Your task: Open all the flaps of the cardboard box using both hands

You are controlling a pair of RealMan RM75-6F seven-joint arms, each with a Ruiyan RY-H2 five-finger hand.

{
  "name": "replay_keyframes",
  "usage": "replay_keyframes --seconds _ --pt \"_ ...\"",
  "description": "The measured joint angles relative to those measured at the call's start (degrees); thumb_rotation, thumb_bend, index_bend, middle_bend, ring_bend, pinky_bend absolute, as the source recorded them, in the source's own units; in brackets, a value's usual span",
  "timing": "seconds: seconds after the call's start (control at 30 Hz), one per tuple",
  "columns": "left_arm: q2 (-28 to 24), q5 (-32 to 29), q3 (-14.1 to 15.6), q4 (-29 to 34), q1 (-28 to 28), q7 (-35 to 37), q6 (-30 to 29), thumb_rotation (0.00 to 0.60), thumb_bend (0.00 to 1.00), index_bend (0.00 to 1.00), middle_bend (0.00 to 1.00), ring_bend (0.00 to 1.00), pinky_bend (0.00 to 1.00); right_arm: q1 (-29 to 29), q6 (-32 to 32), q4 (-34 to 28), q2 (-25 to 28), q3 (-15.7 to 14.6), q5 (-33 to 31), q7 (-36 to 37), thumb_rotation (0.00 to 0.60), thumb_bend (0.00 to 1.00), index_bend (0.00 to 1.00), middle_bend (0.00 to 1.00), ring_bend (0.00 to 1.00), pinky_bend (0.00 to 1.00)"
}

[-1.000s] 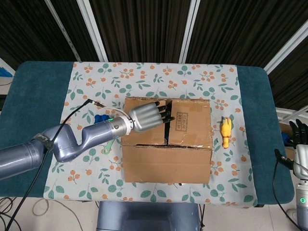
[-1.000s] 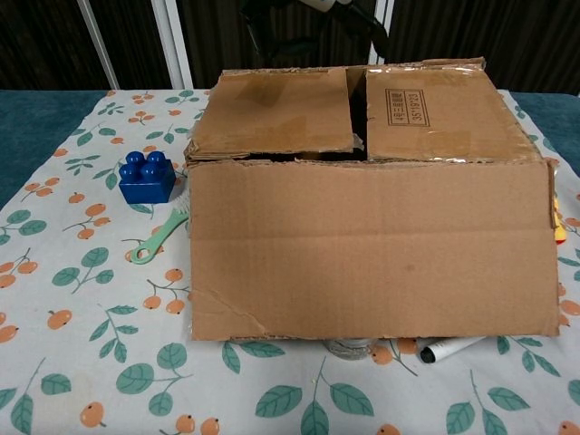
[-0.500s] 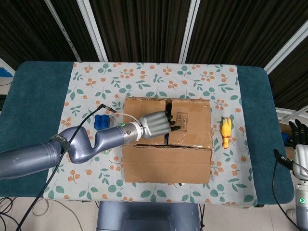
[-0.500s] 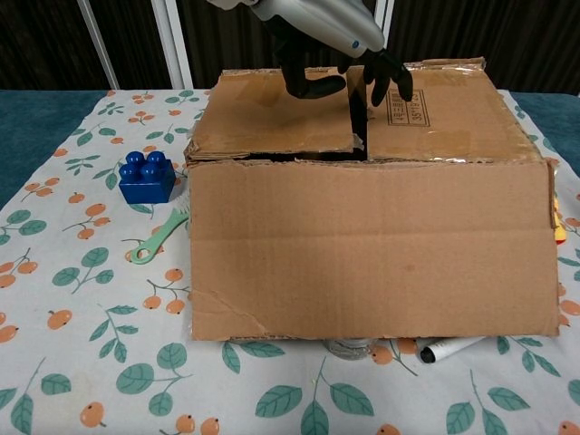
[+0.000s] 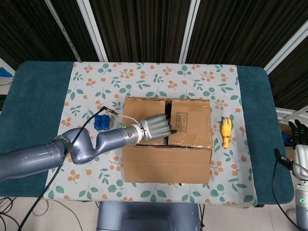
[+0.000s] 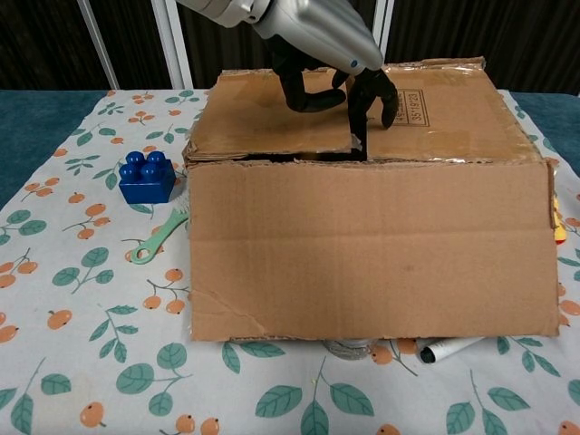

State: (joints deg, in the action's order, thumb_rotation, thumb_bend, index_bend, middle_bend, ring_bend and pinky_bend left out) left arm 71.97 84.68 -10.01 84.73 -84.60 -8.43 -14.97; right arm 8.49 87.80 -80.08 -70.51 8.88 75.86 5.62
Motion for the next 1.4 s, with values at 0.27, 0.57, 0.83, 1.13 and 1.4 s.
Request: replay_keyframes --seconds 0.27,0.57,0.83,1.13,1.4 --pt "-1.3 0.0 0.4 0.7 -0.3 0.2 -0.7 0.600 0.80 0.22 0.41 0.28 0.33 -0.2 0.1 0.0 -0.1 0.4 1.0 0.4 0.600 0.42 0.00 0.00 0.00 0.21" --pt "-4.2 0.1 0.4 2.7 -0.7 0.0 -1.5 0.600 0.82 0.29 0.50 0.36 0.40 -0.6 0.0 0.5 -0.4 0.9 1.6 0.8 0.600 0.44 0.00 0.00 0.00 0.21" --pt "-9.9 0.2 0.1 5.8 -0.7 -0.7 -2.3 0.600 0.85 0.30 0.51 0.36 0.40 -0.8 -0.4 0.3 -0.5 1.2 1.7 1.0 0.600 0.45 0.00 0.00 0.00 0.21" --pt "-17.7 0.5 0.4 11.9 0.8 -1.4 -3.3 0.600 0.86 0.31 0.51 0.37 0.42 -1.0 -0.8 0.0 -0.4 1.5 1.8 1.2 0.600 0.45 0.00 0.00 0.00 0.21" --pt "-25.3 1.7 0.0 16.3 3.2 -1.1 -5.5 0.600 0.86 0.31 0.51 0.37 0.42 -1.1 -1.0 -0.3 -0.5 1.7 1.9 1.3 0.600 0.45 0.00 0.00 0.00 0.21"
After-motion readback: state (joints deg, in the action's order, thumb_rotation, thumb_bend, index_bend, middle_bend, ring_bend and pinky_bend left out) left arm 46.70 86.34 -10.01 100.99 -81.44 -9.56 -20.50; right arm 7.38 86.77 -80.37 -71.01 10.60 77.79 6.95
